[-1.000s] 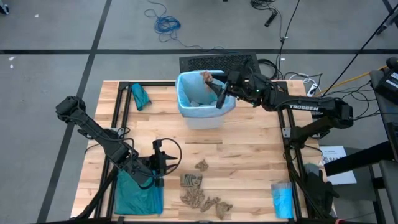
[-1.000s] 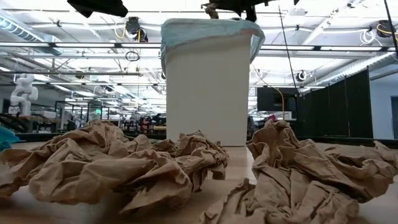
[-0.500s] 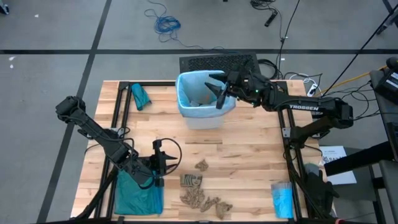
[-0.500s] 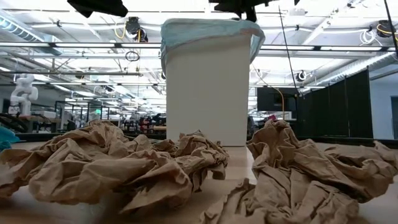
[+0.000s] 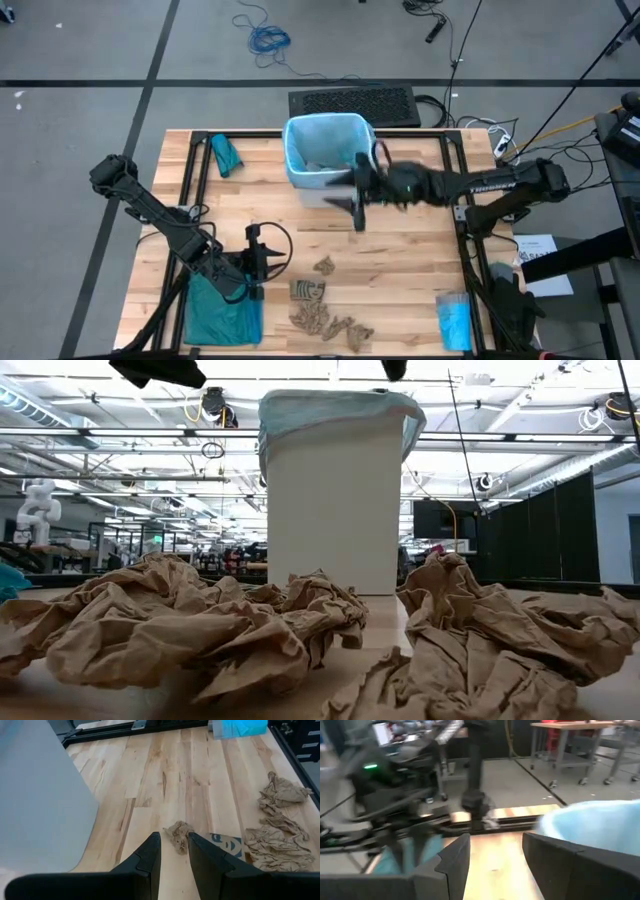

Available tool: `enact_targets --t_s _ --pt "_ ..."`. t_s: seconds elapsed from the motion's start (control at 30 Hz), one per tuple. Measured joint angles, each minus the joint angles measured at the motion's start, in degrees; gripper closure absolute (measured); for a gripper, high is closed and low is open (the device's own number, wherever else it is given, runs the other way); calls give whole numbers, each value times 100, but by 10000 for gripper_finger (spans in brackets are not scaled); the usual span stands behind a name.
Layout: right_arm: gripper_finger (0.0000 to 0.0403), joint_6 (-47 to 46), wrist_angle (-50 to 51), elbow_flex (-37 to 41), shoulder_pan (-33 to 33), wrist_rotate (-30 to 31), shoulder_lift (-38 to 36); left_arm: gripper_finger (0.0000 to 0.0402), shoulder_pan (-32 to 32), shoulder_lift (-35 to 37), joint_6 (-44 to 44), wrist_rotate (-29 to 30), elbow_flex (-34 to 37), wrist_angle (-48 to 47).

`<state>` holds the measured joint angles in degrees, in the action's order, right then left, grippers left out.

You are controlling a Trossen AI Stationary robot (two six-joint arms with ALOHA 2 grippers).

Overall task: Place trash/remove bag and relplace
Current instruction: Put the brown paper napkin into the white trash bin

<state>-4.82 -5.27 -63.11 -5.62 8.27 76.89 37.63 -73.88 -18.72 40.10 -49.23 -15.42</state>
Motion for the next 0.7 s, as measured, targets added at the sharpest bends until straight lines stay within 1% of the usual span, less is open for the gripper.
enact_targets --t_s 0.13,0.23,0.33,0.4,0.57,0.7 --pt "229 -29 230 0 -862 705 142 306 -135 -216 -3 -233 0 65" --pt "229 -189 384 0 -1435 1283 309 306 -271 -456 4 -843 0 178" --pt "229 -454 516 -2 -1858 1779 557 306 -419 -756 -30 -1482 0 170" --pt "229 -656 553 -2 -2080 2074 771 306 -495 -962 -48 -1722 0 164" --pt "229 -1339 822 -2 -2445 2760 1380 306 -620 -1311 -193 -1799 0 194" --pt "229 -1806 814 -2 -2551 2932 1973 306 -694 -1453 -181 -1786 0 396"
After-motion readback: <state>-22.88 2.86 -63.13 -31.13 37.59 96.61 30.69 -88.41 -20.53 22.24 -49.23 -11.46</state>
